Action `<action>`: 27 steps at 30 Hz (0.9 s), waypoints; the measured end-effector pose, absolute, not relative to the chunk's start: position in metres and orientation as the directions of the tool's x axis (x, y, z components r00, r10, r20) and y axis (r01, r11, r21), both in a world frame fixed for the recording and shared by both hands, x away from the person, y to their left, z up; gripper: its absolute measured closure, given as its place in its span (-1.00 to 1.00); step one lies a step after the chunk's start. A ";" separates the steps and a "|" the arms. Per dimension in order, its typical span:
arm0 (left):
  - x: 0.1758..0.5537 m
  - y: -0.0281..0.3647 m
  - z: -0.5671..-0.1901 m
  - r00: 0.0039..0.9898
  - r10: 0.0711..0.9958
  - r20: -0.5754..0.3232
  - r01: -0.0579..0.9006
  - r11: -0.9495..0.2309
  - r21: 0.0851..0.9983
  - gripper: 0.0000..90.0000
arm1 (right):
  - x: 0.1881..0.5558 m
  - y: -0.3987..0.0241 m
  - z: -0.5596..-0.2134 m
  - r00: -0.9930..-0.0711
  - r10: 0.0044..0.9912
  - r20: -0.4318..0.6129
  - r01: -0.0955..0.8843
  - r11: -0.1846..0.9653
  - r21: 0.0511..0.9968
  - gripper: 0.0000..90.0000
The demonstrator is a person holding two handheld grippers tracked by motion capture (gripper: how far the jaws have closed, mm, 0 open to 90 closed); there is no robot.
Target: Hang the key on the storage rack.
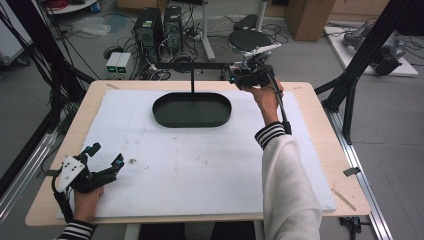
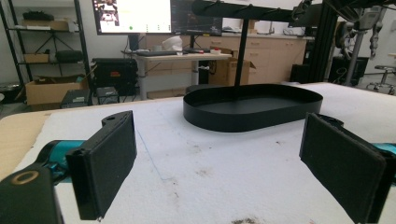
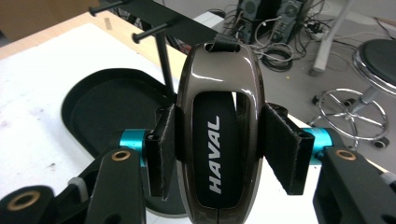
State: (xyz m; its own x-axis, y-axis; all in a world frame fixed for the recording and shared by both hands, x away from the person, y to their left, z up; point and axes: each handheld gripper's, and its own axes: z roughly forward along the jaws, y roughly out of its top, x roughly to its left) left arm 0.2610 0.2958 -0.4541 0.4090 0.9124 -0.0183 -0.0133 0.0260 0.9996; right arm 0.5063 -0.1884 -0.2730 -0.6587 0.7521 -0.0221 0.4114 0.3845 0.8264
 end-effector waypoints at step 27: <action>0.261 0.296 -0.454 0.409 0.912 -0.018 -0.015 0.027 1.000 -0.75 | 0.526 -0.193 -0.301 -0.593 0.805 0.013 0.508 0.362 0.781 0.07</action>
